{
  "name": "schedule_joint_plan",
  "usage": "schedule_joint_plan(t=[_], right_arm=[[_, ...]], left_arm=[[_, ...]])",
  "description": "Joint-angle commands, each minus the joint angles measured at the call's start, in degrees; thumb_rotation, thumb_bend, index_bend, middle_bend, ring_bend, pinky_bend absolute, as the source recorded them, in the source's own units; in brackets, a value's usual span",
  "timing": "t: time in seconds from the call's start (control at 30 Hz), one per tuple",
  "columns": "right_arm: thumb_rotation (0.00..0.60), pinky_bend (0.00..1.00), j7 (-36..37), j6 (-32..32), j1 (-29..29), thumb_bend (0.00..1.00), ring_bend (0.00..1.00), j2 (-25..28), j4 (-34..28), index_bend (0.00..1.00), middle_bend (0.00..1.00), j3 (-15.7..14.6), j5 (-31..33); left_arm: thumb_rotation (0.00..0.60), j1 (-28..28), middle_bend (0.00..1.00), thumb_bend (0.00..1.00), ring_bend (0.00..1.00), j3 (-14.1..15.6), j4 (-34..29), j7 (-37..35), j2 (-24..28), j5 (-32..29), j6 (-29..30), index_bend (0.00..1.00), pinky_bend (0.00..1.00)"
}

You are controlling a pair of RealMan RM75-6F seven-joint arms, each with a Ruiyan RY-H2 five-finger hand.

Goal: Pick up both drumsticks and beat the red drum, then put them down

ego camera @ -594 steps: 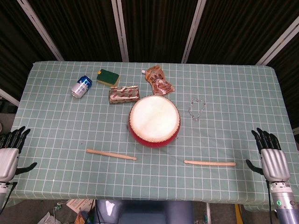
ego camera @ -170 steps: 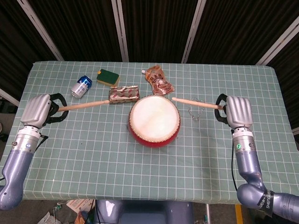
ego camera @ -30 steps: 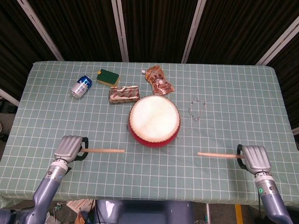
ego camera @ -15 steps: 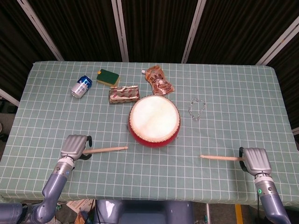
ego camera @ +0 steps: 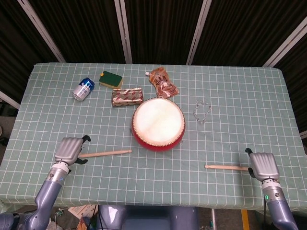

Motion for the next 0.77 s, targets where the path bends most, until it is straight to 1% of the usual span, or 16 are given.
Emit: schedule_joint_plan(t=[0.03,0.07,0.1,0.17,0.2,0.23,0.27,0.3,0.33,0.37,0.43,0.47,0.6,0.67,0.77], right_arm=[[0.6,0.82,0.39,1.42,-0.48,0.36,0.9,0.43,-0.46,0.19,0.84,0.26,-0.97],[0.6,0.74,0.97,2.09,-0.72,0.36,0.82,0.6,-0.65,0.17,0.75,0.45,-1.56],[0.6,0.68,2.3,3.2,-1.17,0.36,0.75,0.89,-0.98,0.15,0.67,0.75,-2.78],[0.6,0.52,5.33,5.18,-2.13,0.36,0.56,1.5,-1.63,0.09,0.5,1.22,-5.07],[0.6,0.44,6.61,5.88,-2.52,0.35,0.45,1.73,-1.78,0.05,0.41,1.3,-6.06],[0.6,0.39,8.14,6.79,-3.0,0.34,0.37,1.99,-1.99,0.03,0.34,1.47,-7.15],[0.6,0.32,10.55,8.18,-3.81,0.32,0.26,2.47,-2.32,0.01,0.24,1.61,-8.75],[0.6,0.24,11.89,8.88,-4.3,0.29,0.16,2.8,-2.43,0.0,0.14,1.57,-9.67],[0.6,0.19,13.63,10.01,-5.06,0.27,0.09,3.35,-2.58,0.0,0.08,1.49,-11.0],[0.6,0.15,14.54,10.86,-5.6,0.25,0.04,3.73,-2.57,0.0,0.03,1.4,-11.82],[0.6,0.08,16.54,13.05,-6.99,0.22,0.0,4.3,-2.18,0.0,0.0,1.13,-13.8],[0.6,0.05,17.31,14.01,-7.61,0.21,0.0,4.39,-1.81,0.0,0.0,0.97,-14.63],[0.6,0.02,22.07,19.46,-10.55,0.21,0.0,3.5,1.85,0.0,0.0,0.33,-19.81],[0.6,0.02,24.82,22.08,-11.62,0.21,0.0,2.56,3.98,0.0,0.0,0.38,-22.32],[0.6,0.02,27.45,24.04,-12.43,0.21,0.0,1.38,6.66,0.0,0.0,0.57,-24.48]], left_arm=[[0.6,2.87,0.72,0.06,0.79,1.19,-1.9,-3.91,3.53,5.18,2.74,0.14,0.87],[0.6,3.59,0.6,0.06,0.69,1.53,-2.29,-4.98,4.46,6.63,3.42,0.1,0.78],[0.6,4.74,0.52,0.06,0.63,2.21,-2.79,-6.73,5.99,8.95,4.37,0.08,0.72],[0.6,6.99,0.32,0.06,0.46,3.64,-3.32,-10.31,8.74,13.32,6.25,0.03,0.57],[0.6,7.92,0.27,0.06,0.4,4.32,-3.3,-11.79,9.76,15.14,6.97,0.02,0.53],[0.6,8.95,0.19,0.04,0.32,5.04,-3.15,-13.26,10.82,16.9,7.88,0.01,0.48],[0.6,10.52,0.11,0.03,0.23,6.15,-2.62,-15.35,12.18,19.38,9.27,0.0,0.42],[0.6,11.6,0.07,0.01,0.17,6.86,-2.02,-16.65,12.95,20.97,10.32,0.0,0.37],[0.6,13.18,0.02,0.0,0.1,7.81,-0.9,-18.39,13.8,23.11,11.91,0.0,0.3],[0.6,14.11,0.0,0.0,0.05,8.35,-0.12,-19.25,14.16,24.31,12.8,0.0,0.21],[0.6,16.59,0.0,0.0,0.0,9.73,2.21,-20.48,14.93,26.78,15.31,0.0,0.1],[0.6,17.63,0.0,0.0,0.0,10.26,3.31,-21.01,15.18,27.72,16.37,0.0,0.07],[0.6,21.7,0.0,0.0,0.0,10.58,9.01,-24.72,14.77,31.19,21.36,0.0,0.05],[0.6,23.11,0.0,0.0,0.0,10.42,10.39,-26.61,14.72,31.3,22.19,0.0,0.05],[0.6,24.44,0.0,0.0,0.0,10.05,11.35,-28.09,14.93,31.38,22.68,0.0,0.05]])
